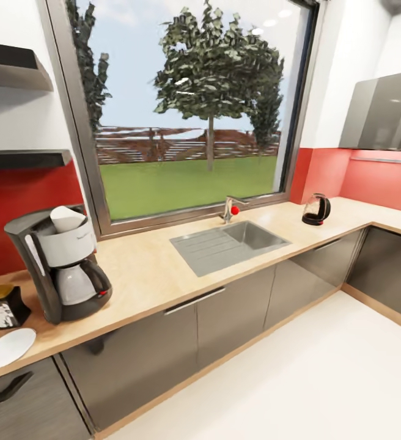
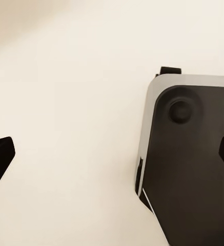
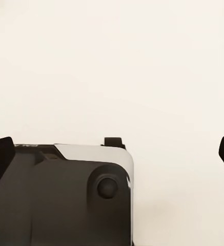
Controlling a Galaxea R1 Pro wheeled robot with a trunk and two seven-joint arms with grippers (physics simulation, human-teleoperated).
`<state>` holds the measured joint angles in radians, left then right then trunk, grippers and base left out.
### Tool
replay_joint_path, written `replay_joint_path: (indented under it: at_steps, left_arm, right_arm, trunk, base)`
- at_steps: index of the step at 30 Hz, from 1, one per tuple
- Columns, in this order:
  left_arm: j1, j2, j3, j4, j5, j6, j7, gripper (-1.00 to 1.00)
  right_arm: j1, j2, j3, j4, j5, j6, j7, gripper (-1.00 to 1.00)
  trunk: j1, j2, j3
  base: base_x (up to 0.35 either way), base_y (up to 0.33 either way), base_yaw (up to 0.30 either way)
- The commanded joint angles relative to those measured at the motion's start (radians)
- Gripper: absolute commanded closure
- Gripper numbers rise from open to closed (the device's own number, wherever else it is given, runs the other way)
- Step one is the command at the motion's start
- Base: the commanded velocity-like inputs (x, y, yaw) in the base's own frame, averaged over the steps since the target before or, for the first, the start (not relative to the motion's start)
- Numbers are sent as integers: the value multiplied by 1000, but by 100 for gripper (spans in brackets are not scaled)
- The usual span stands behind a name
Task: Set up a coffee station on the kitchen countertop: keep the coffee maker on the countertop, move the bottle of coffee from the kitchen shelf to the counter next to the coffee maker, place a paper coffee filter on top of the coffee maker, put the saucer next to the coffee maker with the coffee cup on the saucer, and place the electric kettle next to the coffee maker.
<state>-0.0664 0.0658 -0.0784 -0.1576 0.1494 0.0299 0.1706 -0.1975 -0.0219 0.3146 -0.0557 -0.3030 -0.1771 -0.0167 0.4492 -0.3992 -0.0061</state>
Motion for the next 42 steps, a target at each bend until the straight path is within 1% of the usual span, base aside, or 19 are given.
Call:
replay_joint_path:
  at_steps: [1,5,8,11,12,14,16,24,30,36,42]
  left_arm:
    - [0,0,-8,-2,10,3,4,-100]
    - [0,0,-8,-2,11,1,5,-100]
    - [0,-1,-7,-2,12,0,5,-100]
    - [0,-1,-6,-3,12,0,5,-100]
    - [0,-1,-7,-3,12,0,5,-100]
    - [0,-1,-7,-3,12,0,4,-100]
    - [0,-1,-7,-3,12,-2,4,-100]
    - [1,-1,-8,-3,12,-40,4,-100]
    - [0,-1,-8,-3,12,-43,4,-100]
    - [0,0,-8,-2,13,-43,-5,-100]
    - [0,0,-8,-2,13,-43,-5,-100]
  right_arm:
    - [0,0,8,0,-8,-2,-2,-100]
    - [0,0,8,0,-11,-2,-2,-100]
    - [0,-1,7,0,-24,-2,-3,-100]
    - [0,-1,6,0,-59,-2,-3,-100]
    - [0,-1,6,0,-86,-2,-2,-100]
    - [0,-1,7,0,-114,-2,-2,-100]
    - [0,-1,7,0,-122,-2,-2,-100]
    - [0,-1,8,0,-128,-2,-2,-100]
    - [0,-1,7,0,-129,-2,-2,-100]
    - [0,-1,9,0,-129,-2,-5,-100]
    - [0,-2,8,0,-127,1,-4,-100]
  trunk:
    - [1,-1,-1]
    - [1,-1,-1]
    - [1,-1,-1]
    - [1,-1,-1]
    - [1,-1,-1]
    - [1,-1,-1]
    - [1,-1,-1]
    - [1,-1,-1]
    - [1,-1,-1]
    - [1,-1,-1]
    - [1,-1,-1]
  base:
    - [278,-143,-300]
    - [281,-156,-300]
    - [282,-162,-300]
    - [282,-164,-300]
    - [282,-164,-300]
    - [282,-164,-300]
    - [282,-165,-300]
    - [281,-166,-300]
    - [280,-167,-298]
    - [280,-167,-180]
    - [280,-167,-269]
